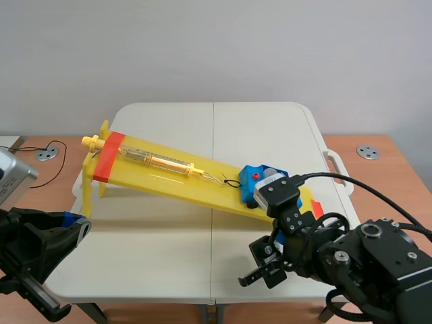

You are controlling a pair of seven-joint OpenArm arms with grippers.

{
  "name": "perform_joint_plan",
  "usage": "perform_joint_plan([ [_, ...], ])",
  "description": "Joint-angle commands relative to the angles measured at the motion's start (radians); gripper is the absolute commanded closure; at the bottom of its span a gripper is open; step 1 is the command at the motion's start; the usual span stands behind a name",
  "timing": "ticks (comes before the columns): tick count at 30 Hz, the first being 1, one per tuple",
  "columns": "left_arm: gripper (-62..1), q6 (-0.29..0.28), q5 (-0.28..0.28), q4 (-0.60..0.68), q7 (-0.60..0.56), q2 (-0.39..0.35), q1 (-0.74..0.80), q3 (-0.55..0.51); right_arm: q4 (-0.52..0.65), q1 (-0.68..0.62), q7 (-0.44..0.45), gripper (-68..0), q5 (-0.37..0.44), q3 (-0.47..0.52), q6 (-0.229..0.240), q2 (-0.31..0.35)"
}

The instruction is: Place the four metal weights on the blue cart on the ramp.

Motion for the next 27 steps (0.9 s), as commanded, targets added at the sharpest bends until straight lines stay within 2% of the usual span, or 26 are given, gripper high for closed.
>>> perform_joint_plan([
  [1, -2.7, -0.021, -0.052, 0.045, -0.095, 0.008, -0.021, -0.006, 0.054, 0.092, 0.134, -27.6, 0.008, 0.002, -0.041, -0.009],
  [13, -2.7, -0.021, -0.052, 0.045, -0.095, 0.008, -0.021, -0.006, -0.056, 0.124, 0.159, -24.9, -0.003, -0.018, -0.045, -0.033],
  [18, -2.7, -0.021, -0.052, 0.045, -0.095, 0.008, -0.021, -0.006, -0.065, 0.124, 0.140, -14.7, -0.003, -0.018, -0.045, -0.032],
  [24, -2.7, -0.021, -0.052, 0.045, -0.095, 0.008, -0.021, -0.006, -0.065, 0.124, 0.076, -0.3, -0.003, -0.017, -0.045, -0.027],
  [27, -2.7, -0.021, -0.052, 0.045, -0.095, 0.008, -0.021, -0.006, -0.047, 0.119, 0.045, -0.6, 0.005, -0.014, -0.044, -0.018],
])
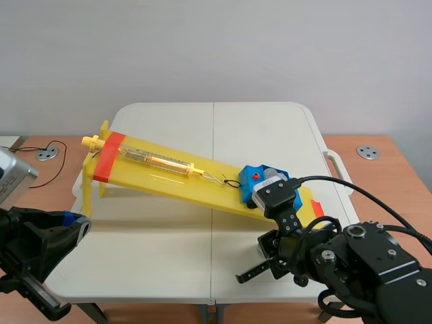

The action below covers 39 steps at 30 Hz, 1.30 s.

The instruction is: Place the four metal weights on the blue cart on the ramp.

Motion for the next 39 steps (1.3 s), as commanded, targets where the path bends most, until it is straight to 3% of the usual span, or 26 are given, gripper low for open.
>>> perform_joint_plan([
  [1, -2.7, -0.021, -0.052, 0.045, -0.095, 0.008, -0.019, -0.006, 0.078, 0.066, -0.021, -0.6, 0.024, -0.003, -0.021, 0.006],
  [6, -2.7, -0.021, -0.052, 0.045, -0.095, 0.008, -0.019, -0.006, 0.270, -0.005, -0.071, -0.6, 0.064, 0.006, -0.022, 0.081],
  [14, -2.7, -0.021, -0.052, 0.045, -0.095, 0.008, -0.019, -0.006, 0.595, -0.183, -0.157, -0.6, 0.133, 0.122, -0.018, 0.178],
  [24, -2.7, -0.021, -0.052, 0.045, -0.095, 0.008, -0.019, -0.006, 0.838, -0.291, -0.224, -0.6, 0.248, 0.319, -0.011, 0.208],
  [31, -2.7, -0.021, -0.052, 0.045, -0.095, 0.008, -0.019, -0.006, 0.842, -0.238, -0.204, -0.6, 0.282, 0.362, -0.012, 0.172],
  [39, -2.7, -0.021, -0.052, 0.045, -0.095, 0.008, -0.019, -0.006, 0.686, -0.082, -0.195, -0.6, 0.281, 0.359, -0.011, 0.090],
])
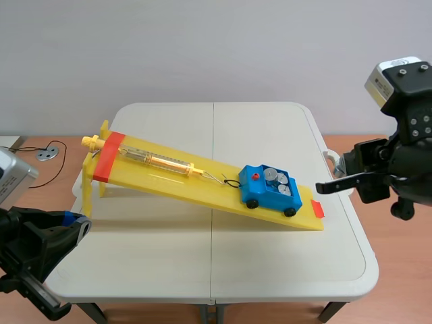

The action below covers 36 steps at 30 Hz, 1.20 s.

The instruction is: Place the four metal weights on the blue cart on the ramp.

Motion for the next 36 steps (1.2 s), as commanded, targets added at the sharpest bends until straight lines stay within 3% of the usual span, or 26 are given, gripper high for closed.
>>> perform_joint_plan([
  [1, -2.7, -0.021, -0.052, 0.045, -0.095, 0.008, -0.019, -0.006, -0.018, 0.122, 0.126, -0.6, 0.034, -0.011, -0.014, 0.006],
  [12, -2.7, -0.021, -0.052, 0.045, -0.095, 0.008, -0.019, -0.006, -0.188, 0.288, 0.161, -0.6, 0.009, -0.112, -0.014, -0.033],
  [20, -2.7, -0.021, -0.052, 0.045, -0.095, 0.008, -0.019, -0.006, -0.273, 0.353, 0.168, -0.6, -0.068, -0.172, -0.016, -0.090],
  [36, -2.7, -0.021, -0.052, 0.045, -0.095, 0.008, -0.019, -0.006, -0.434, 0.457, 0.197, -0.6, -0.103, -0.203, -0.019, -0.161],
])
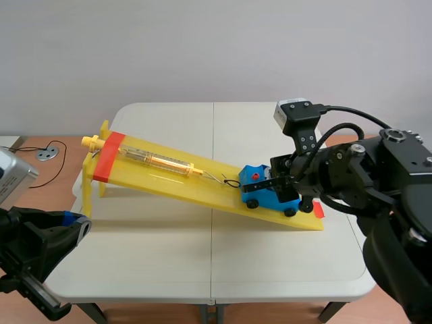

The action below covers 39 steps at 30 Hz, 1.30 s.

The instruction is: Place the four metal weights on the blue cart on the ramp.

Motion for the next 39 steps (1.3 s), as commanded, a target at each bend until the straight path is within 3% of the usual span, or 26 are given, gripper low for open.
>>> perform_joint_plan([
  [1, -2.7, -0.021, -0.052, 0.045, -0.095, 0.008, -0.019, -0.006, 0.071, 0.120, 0.166, -0.6, 0.008, -0.002, -0.019, -0.001],
  [4, -2.7, -0.021, -0.052, 0.045, -0.095, 0.008, -0.019, -0.006, 0.070, 0.119, 0.164, -2.1, 0.008, -0.006, -0.014, 0.000],
  [9, -2.7, -0.021, -0.052, 0.045, -0.095, 0.008, -0.019, -0.006, 0.073, 0.119, 0.135, -18.9, 0.019, -0.005, 0.018, 0.000],
  [14, -2.7, -0.021, -0.052, 0.045, -0.095, 0.008, -0.019, -0.006, 0.122, 0.107, 0.070, -23.8, 0.073, -0.003, 0.039, 0.028],
  [20, -2.7, -0.021, -0.052, 0.045, -0.094, 0.008, -0.019, -0.006, 0.290, 0.027, 0.013, -23.8, 0.153, 0.049, 0.062, 0.129],
  [25, -2.7, -0.021, -0.052, 0.046, -0.077, 0.008, -0.019, -0.006, 0.437, -0.092, -0.018, -23.5, 0.238, 0.146, 0.066, 0.222],
  [27, -2.8, -0.021, -0.052, 0.048, -0.076, 0.008, -0.019, -0.006, 0.490, -0.148, -0.034, -22.8, 0.274, 0.195, 0.089, 0.255],
  [29, -2.7, -0.021, -0.052, 0.056, -0.072, 0.008, -0.019, -0.006, 0.539, -0.206, -0.045, -18.0, 0.305, 0.245, 0.094, 0.285],
  [33, -2.7, -0.038, -0.051, 0.100, -0.055, 0.016, -0.019, -0.006, 0.619, -0.328, -0.048, -0.2, 0.314, 0.347, 0.102, 0.325],
  [36, -2.7, -0.066, -0.052, 0.143, -0.059, 0.048, -0.019, -0.006, 0.661, -0.418, -0.049, -0.6, 0.326, 0.422, 0.115, 0.336],
  [39, -2.7, -0.110, -0.052, 0.167, -0.058, 0.089, -0.046, 0.001, 0.692, -0.511, -0.055, -0.6, 0.353, 0.489, 0.156, 0.338],
])
